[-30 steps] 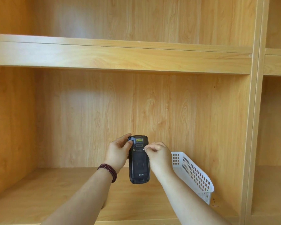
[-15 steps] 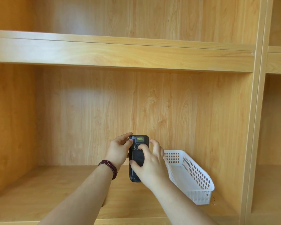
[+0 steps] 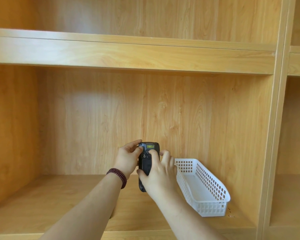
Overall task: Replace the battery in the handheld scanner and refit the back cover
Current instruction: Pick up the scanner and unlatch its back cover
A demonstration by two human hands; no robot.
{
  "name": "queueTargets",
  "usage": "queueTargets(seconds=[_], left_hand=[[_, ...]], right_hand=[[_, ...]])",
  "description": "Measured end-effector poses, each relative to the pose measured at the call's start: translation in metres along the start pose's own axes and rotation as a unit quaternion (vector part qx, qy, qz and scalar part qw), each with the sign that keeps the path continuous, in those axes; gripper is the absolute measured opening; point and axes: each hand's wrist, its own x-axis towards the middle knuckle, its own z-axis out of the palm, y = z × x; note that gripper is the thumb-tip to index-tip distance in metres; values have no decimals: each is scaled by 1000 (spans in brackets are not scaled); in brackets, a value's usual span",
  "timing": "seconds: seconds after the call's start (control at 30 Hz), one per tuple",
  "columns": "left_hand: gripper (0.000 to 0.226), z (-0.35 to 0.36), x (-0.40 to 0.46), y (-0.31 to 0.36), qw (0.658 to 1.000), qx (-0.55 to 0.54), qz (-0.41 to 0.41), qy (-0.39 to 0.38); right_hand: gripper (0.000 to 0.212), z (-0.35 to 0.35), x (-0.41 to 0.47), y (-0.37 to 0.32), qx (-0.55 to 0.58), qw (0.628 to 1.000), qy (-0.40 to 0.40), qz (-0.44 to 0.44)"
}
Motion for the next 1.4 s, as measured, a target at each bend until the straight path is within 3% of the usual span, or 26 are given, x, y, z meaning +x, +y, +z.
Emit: queueTargets(seconds=[0.57,1.0,1.3,1.4], left_hand=[[28,3,2,-6,1000,6,15,-2],[28,-2,8,-5,1000,-18,2,7],[31,-8,6,-10,1000,-25,7,-3],[31,-12,6,-13,1000,-26,1,1]], right_hand=[[59,1,7,-1,31,996,-70,37],[63,11,-14,-3,35,998,45,15],[55,-16,15,-8,98,994,17,49],[55,-36,35,-1,125,985,-62,104]])
